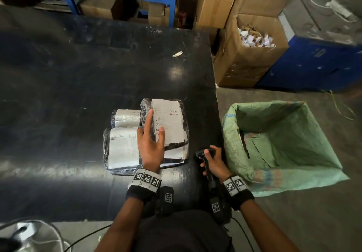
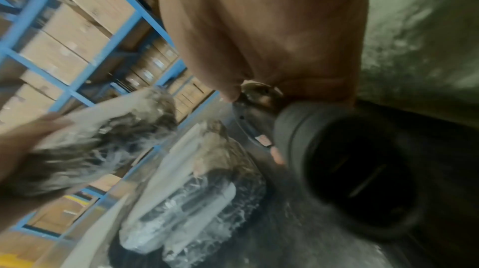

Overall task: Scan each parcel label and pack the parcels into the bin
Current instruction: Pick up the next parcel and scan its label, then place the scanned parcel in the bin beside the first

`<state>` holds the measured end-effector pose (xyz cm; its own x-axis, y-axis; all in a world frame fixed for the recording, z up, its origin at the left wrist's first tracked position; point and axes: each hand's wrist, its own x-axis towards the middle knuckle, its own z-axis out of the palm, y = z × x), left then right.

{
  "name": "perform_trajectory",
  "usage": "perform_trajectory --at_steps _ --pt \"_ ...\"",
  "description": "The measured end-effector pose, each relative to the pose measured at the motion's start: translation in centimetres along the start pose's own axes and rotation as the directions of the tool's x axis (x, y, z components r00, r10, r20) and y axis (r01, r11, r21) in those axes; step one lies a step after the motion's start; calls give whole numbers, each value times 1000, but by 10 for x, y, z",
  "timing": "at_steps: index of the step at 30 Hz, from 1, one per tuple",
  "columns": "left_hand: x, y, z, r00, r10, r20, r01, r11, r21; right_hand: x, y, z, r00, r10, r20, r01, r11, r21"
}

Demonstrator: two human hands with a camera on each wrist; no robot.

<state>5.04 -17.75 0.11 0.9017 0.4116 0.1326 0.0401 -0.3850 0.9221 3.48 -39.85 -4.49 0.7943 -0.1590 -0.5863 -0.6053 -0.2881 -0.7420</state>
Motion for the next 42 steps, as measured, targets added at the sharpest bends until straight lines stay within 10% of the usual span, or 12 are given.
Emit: perform_trajectory --at_steps 12,20,27,35,42 --pt "-12 13 -8 998 -35 57 36 999 -13 8 15 10 986 -162 -34 150 961 -233" --pt "-23 43 27 985 27 173 1 987 -159 -26 -62 -23 847 -509 152 501 861 89" --pt "-29 71 77 957 21 289 50 970 -237 -21 -69 -67 813 -578 -66 582 805 115" --pt "-51 97 173 868 50 494 -139 980 145 12 -47 -205 805 -574 -149 538 813 -224" --pt "-83 75 265 807 17 590 -349 820 454 120 -13 -326 982 -189 -18 142 792 -594"
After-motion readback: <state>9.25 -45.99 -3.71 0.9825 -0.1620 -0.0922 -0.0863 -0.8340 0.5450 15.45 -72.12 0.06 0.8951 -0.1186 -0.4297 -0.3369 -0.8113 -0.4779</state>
